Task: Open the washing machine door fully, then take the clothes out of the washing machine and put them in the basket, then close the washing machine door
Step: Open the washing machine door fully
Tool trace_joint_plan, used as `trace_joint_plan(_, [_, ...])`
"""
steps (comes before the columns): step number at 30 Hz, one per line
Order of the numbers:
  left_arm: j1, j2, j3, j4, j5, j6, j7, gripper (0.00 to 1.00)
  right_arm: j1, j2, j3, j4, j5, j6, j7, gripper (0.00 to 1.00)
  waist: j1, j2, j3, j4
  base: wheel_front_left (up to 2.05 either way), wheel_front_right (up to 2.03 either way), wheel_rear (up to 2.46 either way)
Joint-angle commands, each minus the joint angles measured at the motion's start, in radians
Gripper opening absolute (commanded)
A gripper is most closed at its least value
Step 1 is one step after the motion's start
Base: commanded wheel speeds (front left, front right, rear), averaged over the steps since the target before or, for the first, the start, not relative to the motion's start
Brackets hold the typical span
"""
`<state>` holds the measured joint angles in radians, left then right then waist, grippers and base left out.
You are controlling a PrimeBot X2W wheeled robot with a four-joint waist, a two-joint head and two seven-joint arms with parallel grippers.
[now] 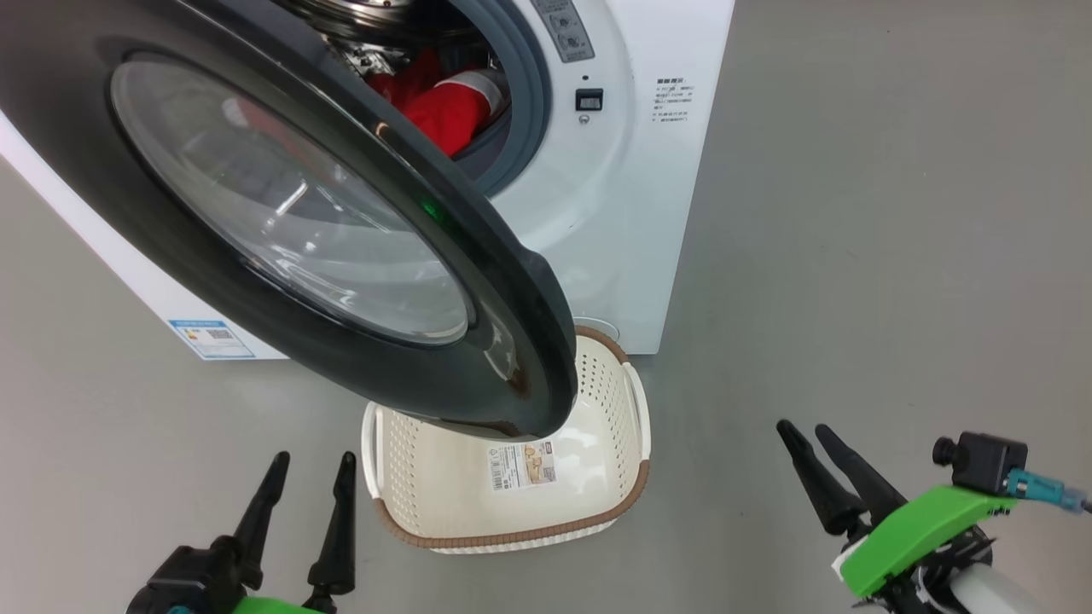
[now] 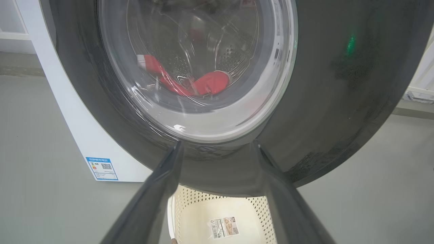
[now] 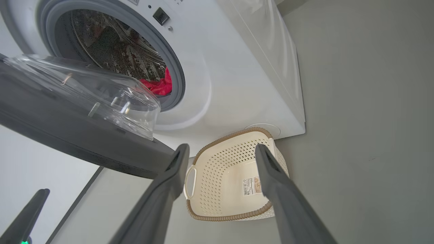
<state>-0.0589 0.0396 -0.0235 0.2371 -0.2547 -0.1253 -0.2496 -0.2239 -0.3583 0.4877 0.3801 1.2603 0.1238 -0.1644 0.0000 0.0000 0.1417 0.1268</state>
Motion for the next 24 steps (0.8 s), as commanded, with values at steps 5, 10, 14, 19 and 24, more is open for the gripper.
trace_joint_plan(5, [-0.001,0.011,0.034,-0.018,0.011,-0.005,-0.012,1.0,-0.012,-0.028,0.061,0.036,-0.142,0.007,-0.093,1.0,0.0,0.0,0.0,0.001,0.0,0.0,0.0])
trace_joint_plan(10, [0.0,0.011,0.038,-0.019,0.01,-0.005,-0.012,1.0,0.01,0.019,-0.089,0.043,-0.347,0.007,-0.097,1.0,0.0,0.0,-0.001,-0.001,0.0,0.0,0.0])
trace_joint_plan(14, [0.002,0.011,0.032,-0.015,0.008,-0.005,-0.012,1.0,0.074,0.098,-0.242,0.002,-0.576,0.007,-0.097,1.0,0.0,0.0,-0.004,0.002,0.0,0.0,0.0])
trace_joint_plan(19, [0.003,0.011,0.031,-0.015,0.008,-0.005,-0.012,1.0,0.14,0.175,-0.391,-0.07,-0.752,0.007,-0.097,1.0,0.0,0.0,-0.008,0.006,0.0,0.0,0.0])
trace_joint_plan(24, [0.005,0.011,0.028,-0.018,0.01,-0.005,-0.012,1.0,0.184,0.232,-0.481,-0.125,-0.852,0.007,-0.097,1.0,0.0,0.0,-0.014,0.011,0.0,0.0,0.0])
